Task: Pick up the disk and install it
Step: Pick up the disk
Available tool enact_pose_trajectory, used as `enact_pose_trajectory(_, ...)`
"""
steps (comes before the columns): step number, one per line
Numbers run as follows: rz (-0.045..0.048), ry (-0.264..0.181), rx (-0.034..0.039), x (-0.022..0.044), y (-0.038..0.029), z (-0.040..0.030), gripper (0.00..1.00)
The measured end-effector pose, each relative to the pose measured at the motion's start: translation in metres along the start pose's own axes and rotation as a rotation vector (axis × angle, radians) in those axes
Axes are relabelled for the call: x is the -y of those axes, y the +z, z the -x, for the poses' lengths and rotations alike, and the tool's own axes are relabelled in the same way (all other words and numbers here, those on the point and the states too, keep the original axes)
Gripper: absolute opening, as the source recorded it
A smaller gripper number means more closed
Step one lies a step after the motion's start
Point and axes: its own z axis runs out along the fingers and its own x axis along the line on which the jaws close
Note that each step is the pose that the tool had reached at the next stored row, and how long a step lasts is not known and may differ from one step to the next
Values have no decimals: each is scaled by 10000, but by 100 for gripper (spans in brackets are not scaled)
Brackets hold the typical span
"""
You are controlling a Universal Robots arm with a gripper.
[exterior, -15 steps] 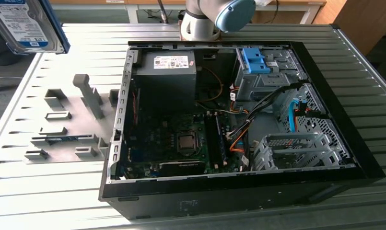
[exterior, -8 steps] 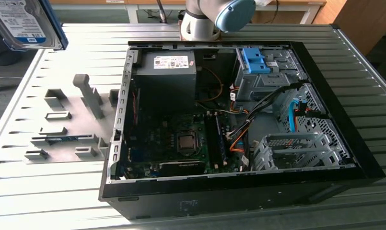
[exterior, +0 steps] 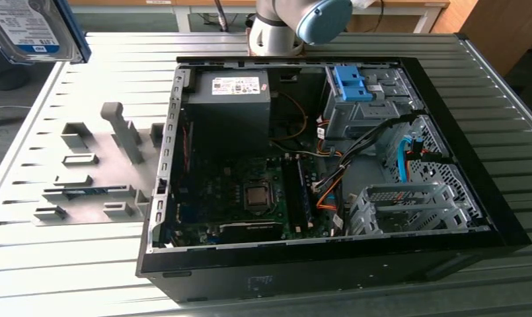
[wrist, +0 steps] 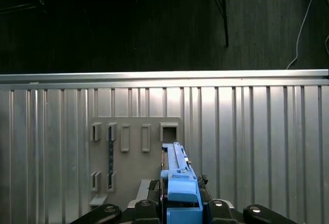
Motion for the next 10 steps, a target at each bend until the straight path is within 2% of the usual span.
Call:
enact_pose_trajectory(4,1,0,-1,0,-50,0,36)
enact_pose_trajectory(10,1,0,1,0,-51,0,36)
